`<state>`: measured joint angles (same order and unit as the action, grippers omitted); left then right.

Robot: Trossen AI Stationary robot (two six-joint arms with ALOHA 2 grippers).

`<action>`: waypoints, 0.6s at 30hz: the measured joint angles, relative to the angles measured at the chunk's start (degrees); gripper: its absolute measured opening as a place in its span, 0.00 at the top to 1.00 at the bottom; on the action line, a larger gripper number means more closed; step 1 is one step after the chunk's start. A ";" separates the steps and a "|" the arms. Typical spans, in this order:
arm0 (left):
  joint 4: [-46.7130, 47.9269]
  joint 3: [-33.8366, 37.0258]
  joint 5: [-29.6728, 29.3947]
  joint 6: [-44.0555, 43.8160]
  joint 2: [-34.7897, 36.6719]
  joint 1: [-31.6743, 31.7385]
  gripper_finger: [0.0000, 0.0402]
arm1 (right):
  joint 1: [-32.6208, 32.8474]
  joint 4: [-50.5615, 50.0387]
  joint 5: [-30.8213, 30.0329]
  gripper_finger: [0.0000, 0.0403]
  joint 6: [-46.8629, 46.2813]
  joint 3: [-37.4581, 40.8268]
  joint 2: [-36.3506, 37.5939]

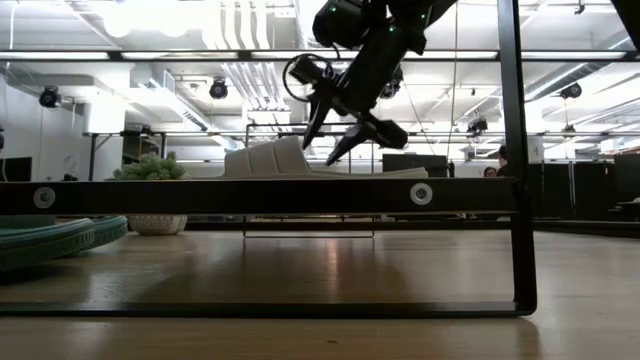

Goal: Pick and place slides into the shelf
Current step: Put the green slipper on the shelf

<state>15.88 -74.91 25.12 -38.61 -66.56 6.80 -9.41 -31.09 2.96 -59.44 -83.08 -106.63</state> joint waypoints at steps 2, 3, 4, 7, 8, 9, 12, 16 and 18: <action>2.17 0.00 -0.03 0.14 0.58 0.16 1.00 | 0.00 -1.21 -0.22 0.55 0.78 -0.01 0.74; 3.39 0.00 -0.06 0.22 1.02 0.26 1.00 | 0.00 -1.85 -0.36 0.55 0.99 -0.01 1.26; 4.52 0.05 -0.14 0.30 1.46 0.30 1.00 | 0.00 -2.96 -0.86 0.55 1.27 -0.01 1.70; 6.82 0.07 -2.15 1.52 3.01 0.34 1.00 | 0.00 -4.29 -2.74 0.56 1.83 -0.01 3.44; 7.75 0.07 -3.34 1.83 3.59 0.36 1.00 | 0.00 -4.51 -3.08 0.56 2.01 -0.01 4.02; 8.34 0.07 -4.62 2.14 4.16 0.37 1.00 | 0.00 -4.43 -3.20 0.56 2.25 -0.01 4.59; 11.32 0.07 -8.26 2.67 6.20 0.36 1.00 | 0.00 -4.54 -4.15 0.56 2.76 -0.03 5.99; 16.83 0.21 -12.10 2.97 8.42 0.38 1.00 | 0.00 -4.78 -5.91 0.56 3.14 -0.03 8.05; 19.05 0.30 -14.11 2.97 9.45 0.34 1.00 | 0.00 -4.79 -6.05 0.56 3.19 -0.03 8.92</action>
<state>34.93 -74.61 11.01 -35.64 -57.12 7.14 -9.41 -35.88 -3.09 -56.25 -83.11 -97.72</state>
